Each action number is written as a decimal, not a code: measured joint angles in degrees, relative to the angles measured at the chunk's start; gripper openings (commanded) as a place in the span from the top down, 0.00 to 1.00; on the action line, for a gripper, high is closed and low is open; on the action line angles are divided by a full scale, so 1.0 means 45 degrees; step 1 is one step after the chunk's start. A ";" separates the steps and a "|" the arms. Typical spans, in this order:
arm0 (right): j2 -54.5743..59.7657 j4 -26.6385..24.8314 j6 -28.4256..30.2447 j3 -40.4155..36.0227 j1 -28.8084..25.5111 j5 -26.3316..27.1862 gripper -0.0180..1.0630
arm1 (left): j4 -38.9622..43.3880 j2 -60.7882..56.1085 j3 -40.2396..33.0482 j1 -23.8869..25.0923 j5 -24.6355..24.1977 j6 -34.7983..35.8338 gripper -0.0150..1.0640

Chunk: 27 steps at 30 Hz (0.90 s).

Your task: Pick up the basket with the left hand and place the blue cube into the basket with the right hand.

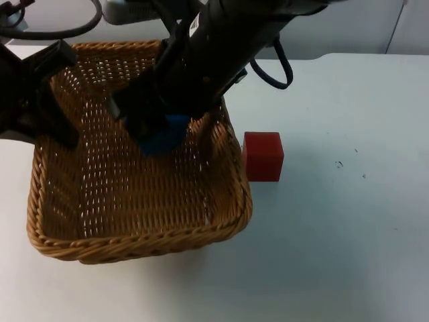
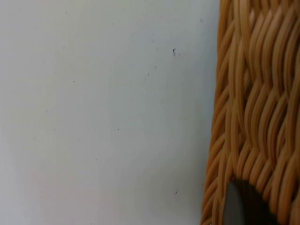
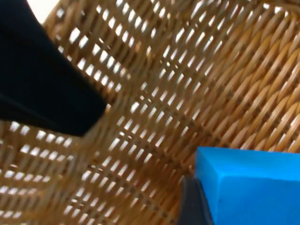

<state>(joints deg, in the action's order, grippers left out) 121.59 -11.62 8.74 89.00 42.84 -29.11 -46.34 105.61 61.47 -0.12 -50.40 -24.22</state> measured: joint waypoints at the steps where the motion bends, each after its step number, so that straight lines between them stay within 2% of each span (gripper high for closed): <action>1: 0.0128 0.0189 0.0000 0.0000 0.0000 -0.0010 0.99 | 0.0000 0.0000 0.0000 0.0000 0.0000 0.0000 0.99; 6: 0.0418 0.0437 0.0000 0.0000 0.0000 -0.0068 0.98 | 0.0000 0.0000 0.0000 0.0000 0.0022 0.0000 0.99; 9: 0.0443 0.0444 0.0000 0.0000 0.0000 -0.0045 0.89 | 0.0000 0.0000 0.0000 0.0000 0.0053 0.0000 0.99; 10: 0.0443 0.0444 0.0000 0.0000 0.0000 0.0003 0.89 | 0.0000 0.0000 0.0000 0.0000 0.0053 0.0000 0.99; 13: 0.0443 0.0491 0.0000 0.0019 0.0000 0.0048 0.62 | 0.0000 0.0000 0.0000 0.0000 0.0092 0.0000 0.99; 14: 0.0443 0.0493 0.0000 0.0048 0.0000 0.0048 0.62 | 0.0000 0.0000 0.0000 0.0000 0.0113 0.0000 0.99; 15: 0.0443 0.0493 0.0000 0.0048 0.0000 0.0076 0.53 | 0.0000 0.0000 0.0000 0.0000 0.0113 0.0000 0.99; 16: 0.0443 0.0493 0.0000 0.0048 0.0000 0.0076 0.38 | 0.0000 0.0000 0.0000 0.0000 0.0113 -0.0024 0.99; 17: 0.0443 0.0493 0.0000 0.0048 0.0000 0.0076 0.28 | 0.0000 0.0000 0.0000 0.0000 0.0113 -0.0024 0.99; 18: 0.0443 0.0493 0.0000 0.0048 0.0000 0.0106 0.28 | 0.0000 0.0000 0.0000 0.0000 0.0113 -0.0024 0.99; 20: 0.0443 0.0493 0.0000 0.0048 0.0008 0.0171 0.13 | -0.0026 0.0000 0.0000 0.0000 0.0147 -0.0024 0.99; 22: 0.0443 0.0683 0.0000 0.0048 0.0064 0.0200 0.06 | -0.0123 0.0000 0.0000 0.0000 0.0212 -0.0024 0.99; 27: 0.0013 0.1036 0.0000 0.0048 0.0090 0.0168 0.05 | -0.0194 0.0000 0.0000 0.0000 0.0282 -0.0088 0.99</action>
<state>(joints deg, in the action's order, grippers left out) 121.64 -6.95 8.74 89.22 43.25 -28.35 -47.21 105.61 61.47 -0.12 -49.13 -24.62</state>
